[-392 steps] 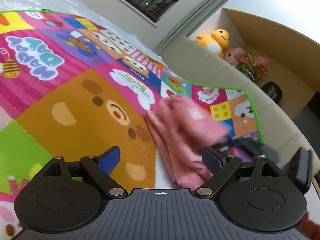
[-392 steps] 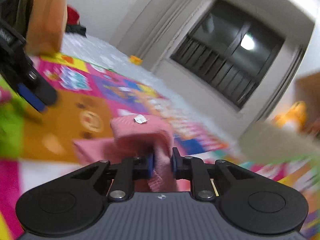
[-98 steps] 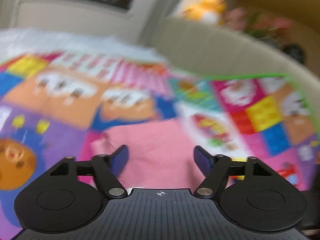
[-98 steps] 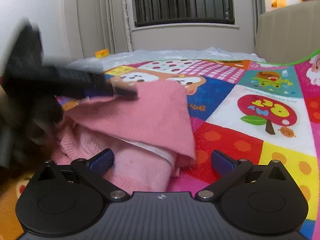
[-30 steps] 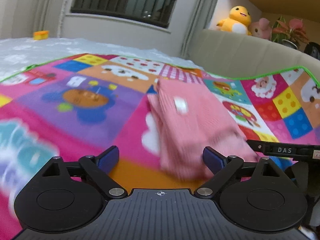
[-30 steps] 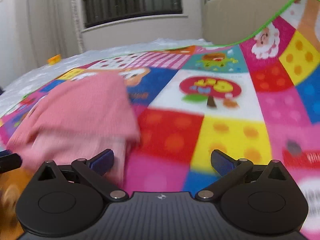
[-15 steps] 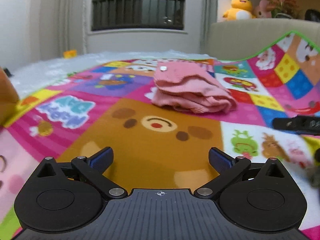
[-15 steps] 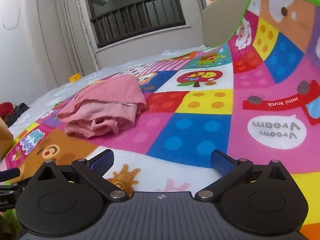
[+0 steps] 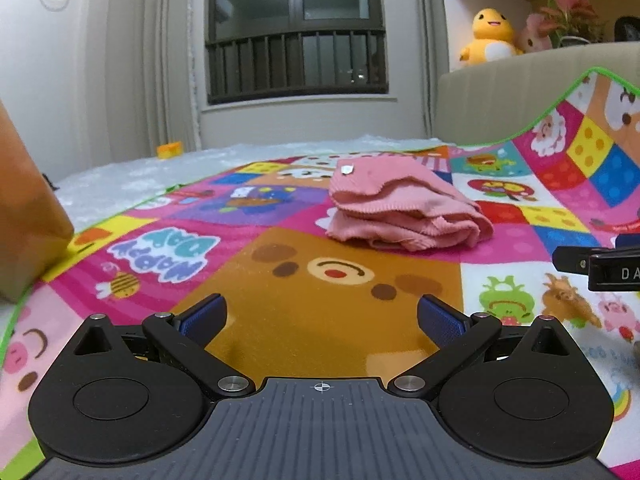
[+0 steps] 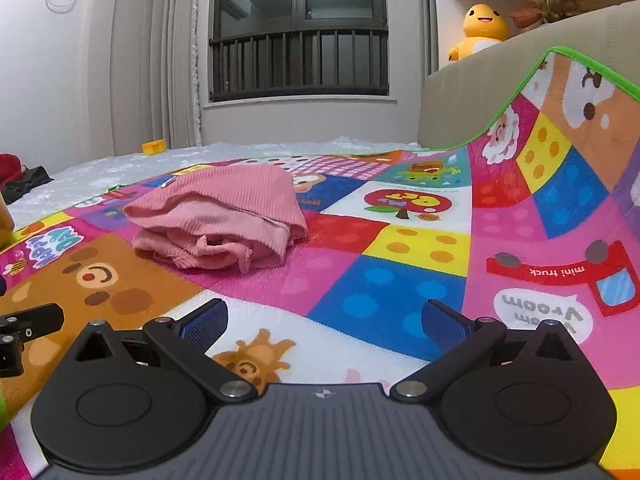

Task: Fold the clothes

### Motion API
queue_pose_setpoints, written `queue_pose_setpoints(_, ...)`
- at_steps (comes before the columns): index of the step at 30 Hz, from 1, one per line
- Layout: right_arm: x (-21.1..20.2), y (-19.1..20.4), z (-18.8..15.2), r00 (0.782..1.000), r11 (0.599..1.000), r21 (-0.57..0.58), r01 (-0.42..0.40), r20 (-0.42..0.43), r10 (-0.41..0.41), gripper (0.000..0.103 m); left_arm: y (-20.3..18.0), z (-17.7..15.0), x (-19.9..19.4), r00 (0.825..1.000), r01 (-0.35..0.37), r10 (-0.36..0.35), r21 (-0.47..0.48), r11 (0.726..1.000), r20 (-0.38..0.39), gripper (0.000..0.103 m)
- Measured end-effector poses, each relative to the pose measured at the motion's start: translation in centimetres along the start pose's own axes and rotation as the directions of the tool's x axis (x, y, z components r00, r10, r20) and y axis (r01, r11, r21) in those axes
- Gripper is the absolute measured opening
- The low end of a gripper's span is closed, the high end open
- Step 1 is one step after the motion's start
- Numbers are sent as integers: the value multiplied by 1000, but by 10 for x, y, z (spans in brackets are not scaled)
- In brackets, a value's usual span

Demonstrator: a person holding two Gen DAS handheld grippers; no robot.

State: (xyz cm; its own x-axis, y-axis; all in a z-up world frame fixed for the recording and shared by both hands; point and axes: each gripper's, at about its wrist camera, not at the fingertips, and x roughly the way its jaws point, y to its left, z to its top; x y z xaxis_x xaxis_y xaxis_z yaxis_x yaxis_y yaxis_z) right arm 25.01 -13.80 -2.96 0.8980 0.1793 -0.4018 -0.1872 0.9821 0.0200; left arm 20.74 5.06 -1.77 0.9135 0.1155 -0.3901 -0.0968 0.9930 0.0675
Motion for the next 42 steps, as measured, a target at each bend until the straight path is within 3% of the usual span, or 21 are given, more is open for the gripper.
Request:
queue_pose_setpoints(12, -8, 4, -2, 998, 999, -23, 34, 47, -33, 103, 2, -1, -2, 1000, -5, 5, -7, 1000, 4, 103)
queue_pose_setpoints(42, -8, 10, -2, 998, 998, -55, 40, 42, -38, 103, 4, -2, -4, 1000, 3, -3, -15, 1000, 28, 103)
